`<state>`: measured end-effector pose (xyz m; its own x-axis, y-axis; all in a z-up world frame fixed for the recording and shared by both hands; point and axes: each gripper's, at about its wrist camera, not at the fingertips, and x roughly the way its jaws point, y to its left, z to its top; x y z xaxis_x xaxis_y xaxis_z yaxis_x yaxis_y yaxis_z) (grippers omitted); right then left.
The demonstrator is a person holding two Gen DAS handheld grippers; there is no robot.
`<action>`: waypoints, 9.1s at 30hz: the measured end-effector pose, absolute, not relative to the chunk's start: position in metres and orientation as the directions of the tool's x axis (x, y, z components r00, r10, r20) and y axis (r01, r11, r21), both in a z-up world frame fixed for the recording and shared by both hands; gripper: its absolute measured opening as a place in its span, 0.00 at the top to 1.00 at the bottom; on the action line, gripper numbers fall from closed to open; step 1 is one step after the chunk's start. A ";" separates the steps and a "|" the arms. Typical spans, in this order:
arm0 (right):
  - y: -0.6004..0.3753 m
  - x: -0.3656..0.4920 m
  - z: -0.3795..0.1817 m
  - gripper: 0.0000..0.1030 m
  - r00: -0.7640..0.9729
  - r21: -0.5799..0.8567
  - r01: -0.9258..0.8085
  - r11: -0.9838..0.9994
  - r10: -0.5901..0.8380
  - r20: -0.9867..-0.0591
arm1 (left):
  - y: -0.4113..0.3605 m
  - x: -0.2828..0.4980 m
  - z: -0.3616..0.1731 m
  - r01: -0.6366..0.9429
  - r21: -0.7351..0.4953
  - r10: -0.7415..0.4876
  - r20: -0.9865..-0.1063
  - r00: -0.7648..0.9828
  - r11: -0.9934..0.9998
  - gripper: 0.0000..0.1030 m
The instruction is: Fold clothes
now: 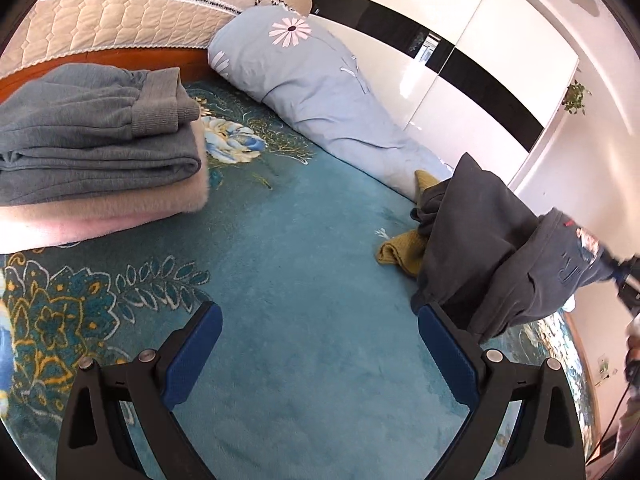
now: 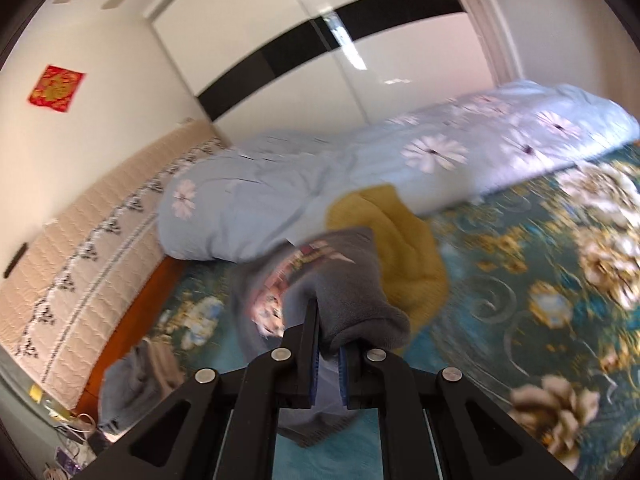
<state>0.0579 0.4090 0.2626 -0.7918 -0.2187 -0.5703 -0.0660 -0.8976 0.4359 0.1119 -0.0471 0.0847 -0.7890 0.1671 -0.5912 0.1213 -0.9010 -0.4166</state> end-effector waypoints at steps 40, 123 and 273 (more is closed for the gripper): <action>0.587 0.101 0.069 0.89 -0.771 0.805 -0.210 -0.555 -0.413 -0.485 | 0.184 0.049 -0.045 0.382 -0.923 0.818 -0.256 -0.514 -0.049 0.13; 0.499 0.033 0.203 0.96 -0.782 0.667 -0.062 -0.742 -0.380 -0.495 | -0.040 0.163 -0.006 0.284 -0.857 0.267 -0.421 -0.867 -0.430 0.72; 0.683 0.183 0.072 0.92 -0.524 0.404 -0.624 -0.668 -0.026 -0.851 | -0.030 0.177 0.001 0.254 -0.828 0.343 -0.459 -0.820 -0.499 0.79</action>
